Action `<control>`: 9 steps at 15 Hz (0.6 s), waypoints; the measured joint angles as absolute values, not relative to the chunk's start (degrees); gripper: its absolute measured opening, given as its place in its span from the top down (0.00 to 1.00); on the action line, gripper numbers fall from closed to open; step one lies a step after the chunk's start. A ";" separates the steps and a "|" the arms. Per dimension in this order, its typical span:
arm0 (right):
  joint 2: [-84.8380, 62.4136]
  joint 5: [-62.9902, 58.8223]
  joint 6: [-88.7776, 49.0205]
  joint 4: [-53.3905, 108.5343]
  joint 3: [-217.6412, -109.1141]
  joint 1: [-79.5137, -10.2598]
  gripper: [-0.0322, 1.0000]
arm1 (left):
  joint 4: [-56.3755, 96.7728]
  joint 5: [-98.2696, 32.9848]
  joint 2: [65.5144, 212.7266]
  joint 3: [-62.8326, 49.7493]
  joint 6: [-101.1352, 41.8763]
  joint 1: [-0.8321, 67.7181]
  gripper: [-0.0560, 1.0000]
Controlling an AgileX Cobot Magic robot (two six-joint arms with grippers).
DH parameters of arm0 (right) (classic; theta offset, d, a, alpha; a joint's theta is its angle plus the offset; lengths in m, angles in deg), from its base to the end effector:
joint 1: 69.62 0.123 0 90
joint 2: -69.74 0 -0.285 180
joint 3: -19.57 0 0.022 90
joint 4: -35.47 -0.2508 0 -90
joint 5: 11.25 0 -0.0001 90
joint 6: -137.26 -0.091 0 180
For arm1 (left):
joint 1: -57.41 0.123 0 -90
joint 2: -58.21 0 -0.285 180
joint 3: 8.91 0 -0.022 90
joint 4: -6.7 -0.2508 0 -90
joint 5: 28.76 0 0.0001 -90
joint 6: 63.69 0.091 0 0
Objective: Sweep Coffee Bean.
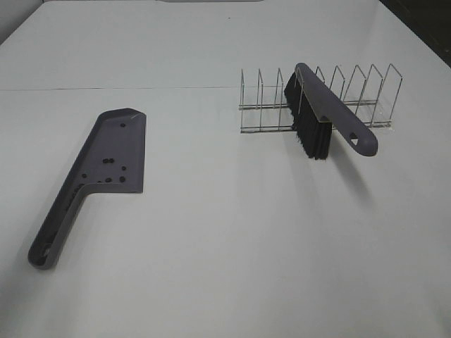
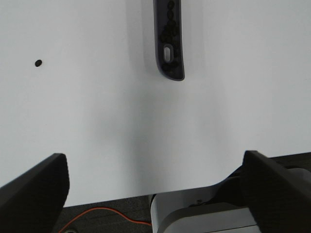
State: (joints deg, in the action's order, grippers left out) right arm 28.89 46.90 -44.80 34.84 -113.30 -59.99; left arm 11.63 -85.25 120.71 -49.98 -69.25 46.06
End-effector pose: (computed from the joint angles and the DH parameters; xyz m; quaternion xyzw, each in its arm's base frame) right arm 0.0836 0.0150 0.2646 -0.0617 0.9546 0.0349 0.2892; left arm 0.1442 -0.0356 0.2530 0.0325 0.9836 -0.0644 0.1653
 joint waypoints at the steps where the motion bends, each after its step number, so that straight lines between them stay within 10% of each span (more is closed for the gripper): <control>1: 31.07 47.36 -44.80 34.78 -112.09 -59.99 0.20 | 10.88 -85.94 117.04 -51.18 -69.25 46.06 0.12; 9: 42.42 50.51 -44.80 34.72 -110.83 -59.99 0.20 | 6.70 -87.49 88.51 -54.85 -69.25 46.06 0.12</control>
